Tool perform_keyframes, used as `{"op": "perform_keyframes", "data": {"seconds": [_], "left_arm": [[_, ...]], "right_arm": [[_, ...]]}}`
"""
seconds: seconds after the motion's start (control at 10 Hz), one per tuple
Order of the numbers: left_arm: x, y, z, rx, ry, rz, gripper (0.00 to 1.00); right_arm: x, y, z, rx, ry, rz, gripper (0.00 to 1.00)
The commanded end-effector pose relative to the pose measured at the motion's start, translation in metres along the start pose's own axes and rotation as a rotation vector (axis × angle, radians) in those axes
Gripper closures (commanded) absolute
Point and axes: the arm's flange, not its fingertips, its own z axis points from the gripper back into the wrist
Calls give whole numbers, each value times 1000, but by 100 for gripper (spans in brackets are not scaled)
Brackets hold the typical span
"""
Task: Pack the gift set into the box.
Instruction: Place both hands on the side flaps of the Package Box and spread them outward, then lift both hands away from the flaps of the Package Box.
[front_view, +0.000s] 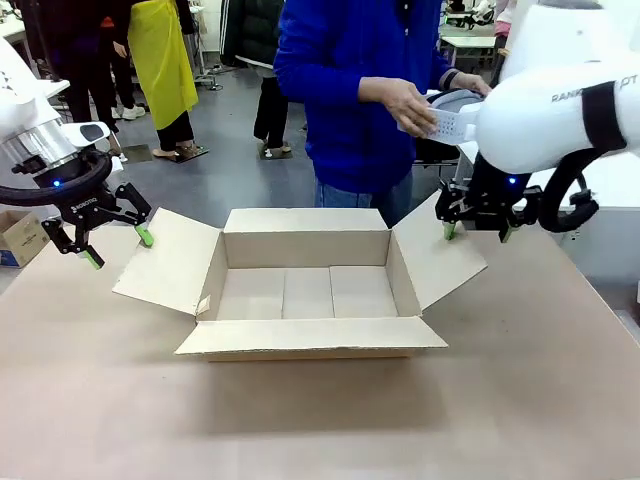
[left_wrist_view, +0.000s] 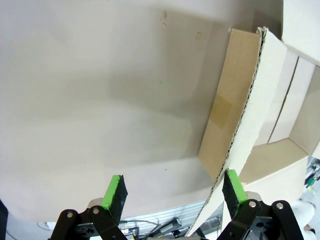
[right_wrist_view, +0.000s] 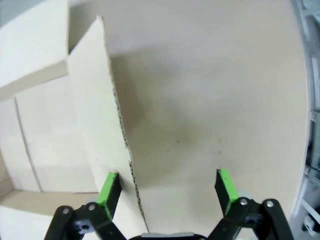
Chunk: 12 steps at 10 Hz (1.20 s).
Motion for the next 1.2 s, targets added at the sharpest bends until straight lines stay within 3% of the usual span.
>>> {"op": "perform_keyframes", "data": {"seconds": [0.0, 0.1, 1.1], "left_arm": [[1, -2, 1, -2, -4, 12, 0], [1, -2, 1, -2, -4, 12, 0], [1, -2, 1, -2, -4, 12, 0]], "right_arm": [[-6, -18, -36, 179, 94, 45, 0], [0, 0, 0, 0, 0, 0, 0], [0, 0, 0, 0, 0, 0, 0]]}}
